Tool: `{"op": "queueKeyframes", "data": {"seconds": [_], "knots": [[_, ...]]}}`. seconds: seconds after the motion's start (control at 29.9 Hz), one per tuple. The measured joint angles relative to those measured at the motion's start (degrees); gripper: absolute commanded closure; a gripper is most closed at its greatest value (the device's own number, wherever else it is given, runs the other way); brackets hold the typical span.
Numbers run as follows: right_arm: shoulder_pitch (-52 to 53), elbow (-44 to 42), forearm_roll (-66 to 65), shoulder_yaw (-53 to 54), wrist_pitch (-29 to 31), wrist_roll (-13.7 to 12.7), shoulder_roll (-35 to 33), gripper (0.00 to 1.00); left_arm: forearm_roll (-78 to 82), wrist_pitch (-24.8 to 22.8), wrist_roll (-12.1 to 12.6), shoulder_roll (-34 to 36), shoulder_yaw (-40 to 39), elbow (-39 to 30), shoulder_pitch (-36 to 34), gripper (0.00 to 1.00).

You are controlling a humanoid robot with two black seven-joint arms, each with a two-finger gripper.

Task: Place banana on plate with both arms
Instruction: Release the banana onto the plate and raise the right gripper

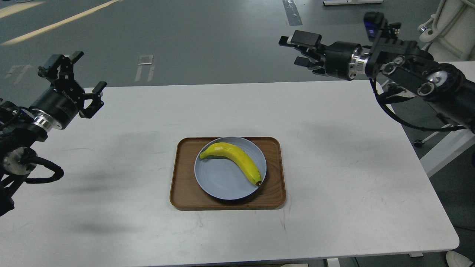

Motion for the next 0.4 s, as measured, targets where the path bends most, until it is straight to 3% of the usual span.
{"op": "queueKeyframes", "data": {"seconds": [0.4], "knots": [[-26.41, 0.35, 22.27, 28.06, 0.08, -0.01, -2.24, 0.00, 0.17, 0.00, 0.00, -5.66, 0.12, 1.29, 0.38, 0.02]]}}
